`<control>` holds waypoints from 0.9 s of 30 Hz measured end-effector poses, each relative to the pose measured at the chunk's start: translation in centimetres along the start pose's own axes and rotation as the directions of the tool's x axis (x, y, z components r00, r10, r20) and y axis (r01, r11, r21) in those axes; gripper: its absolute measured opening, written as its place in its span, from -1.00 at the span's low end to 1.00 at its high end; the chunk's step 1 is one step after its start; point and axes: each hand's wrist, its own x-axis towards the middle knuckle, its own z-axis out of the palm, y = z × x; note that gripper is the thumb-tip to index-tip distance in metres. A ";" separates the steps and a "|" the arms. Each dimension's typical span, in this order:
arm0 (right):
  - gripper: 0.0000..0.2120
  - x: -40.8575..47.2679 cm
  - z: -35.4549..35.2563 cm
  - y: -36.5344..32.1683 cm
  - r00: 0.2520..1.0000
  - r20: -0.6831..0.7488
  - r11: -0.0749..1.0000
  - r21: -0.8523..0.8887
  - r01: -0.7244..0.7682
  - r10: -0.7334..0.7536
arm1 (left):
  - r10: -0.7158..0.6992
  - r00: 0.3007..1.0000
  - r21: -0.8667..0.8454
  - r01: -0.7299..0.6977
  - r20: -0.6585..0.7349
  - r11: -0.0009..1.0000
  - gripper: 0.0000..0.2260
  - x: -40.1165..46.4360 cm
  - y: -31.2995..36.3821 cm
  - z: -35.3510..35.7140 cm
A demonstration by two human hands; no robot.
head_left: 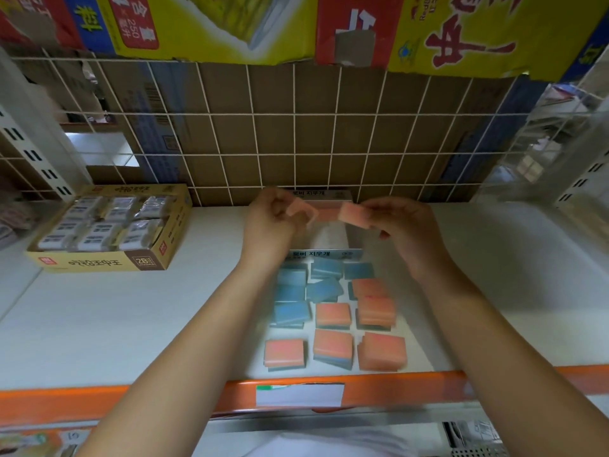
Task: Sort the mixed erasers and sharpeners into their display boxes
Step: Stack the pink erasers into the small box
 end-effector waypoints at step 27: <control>-0.82 5.3 0.1 4.2 0.999 -0.008 0.910 -0.412 -0.044 0.045 | 0.026 0.973 0.765 -0.196 0.228 0.613 -0.73 6.4 -5.0 4.1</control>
